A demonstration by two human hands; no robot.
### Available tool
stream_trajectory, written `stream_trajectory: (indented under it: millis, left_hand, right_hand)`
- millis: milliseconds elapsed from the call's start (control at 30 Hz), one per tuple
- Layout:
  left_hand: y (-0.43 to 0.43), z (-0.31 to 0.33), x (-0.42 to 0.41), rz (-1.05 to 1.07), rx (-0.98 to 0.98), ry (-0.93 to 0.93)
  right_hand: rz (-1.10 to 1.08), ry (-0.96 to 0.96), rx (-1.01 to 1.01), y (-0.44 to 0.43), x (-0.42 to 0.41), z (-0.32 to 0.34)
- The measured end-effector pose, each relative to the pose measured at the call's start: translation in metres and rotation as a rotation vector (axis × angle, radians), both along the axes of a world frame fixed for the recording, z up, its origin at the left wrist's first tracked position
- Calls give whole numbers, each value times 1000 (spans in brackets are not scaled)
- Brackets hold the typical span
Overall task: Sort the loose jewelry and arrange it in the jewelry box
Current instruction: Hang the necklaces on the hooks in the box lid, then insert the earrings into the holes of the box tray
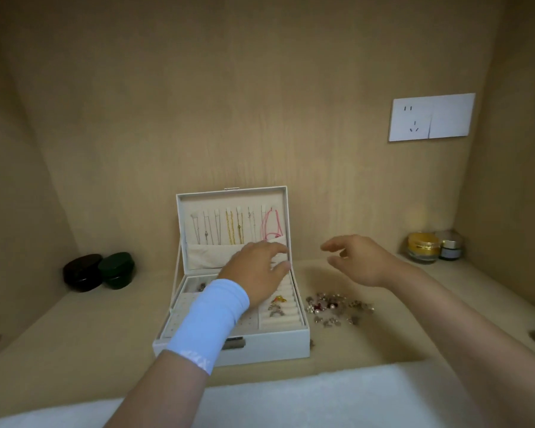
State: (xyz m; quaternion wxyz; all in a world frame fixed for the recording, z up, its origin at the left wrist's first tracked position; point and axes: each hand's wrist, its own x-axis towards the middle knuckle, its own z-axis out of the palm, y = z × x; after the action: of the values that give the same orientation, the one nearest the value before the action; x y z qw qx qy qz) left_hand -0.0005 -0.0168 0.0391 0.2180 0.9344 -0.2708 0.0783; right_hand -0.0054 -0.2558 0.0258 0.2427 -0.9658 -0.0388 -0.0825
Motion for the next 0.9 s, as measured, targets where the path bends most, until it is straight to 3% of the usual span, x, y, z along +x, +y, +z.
stream_trajectory:
  millis: [167,433,667,800,900]
  left_hand:
    - [-78,4,24,-125,130,73]
    - [-151,-23,72,-104,399,194]
    - [-159,-44,98,-43,349,276]
    - [-156,-47,105,-32,203,305]
    - [-152,-46,105,-50,28,284]
  right_hand:
    - [-132,45,-214,-54,20,-13]
    - [-93,97,-220,-73,59,-51]
    - [-52,45,-149,-80,80,-68]
    - [-77,21,-96,-79,83,-72]
    - [-80,-16,252,-74,80,-66]
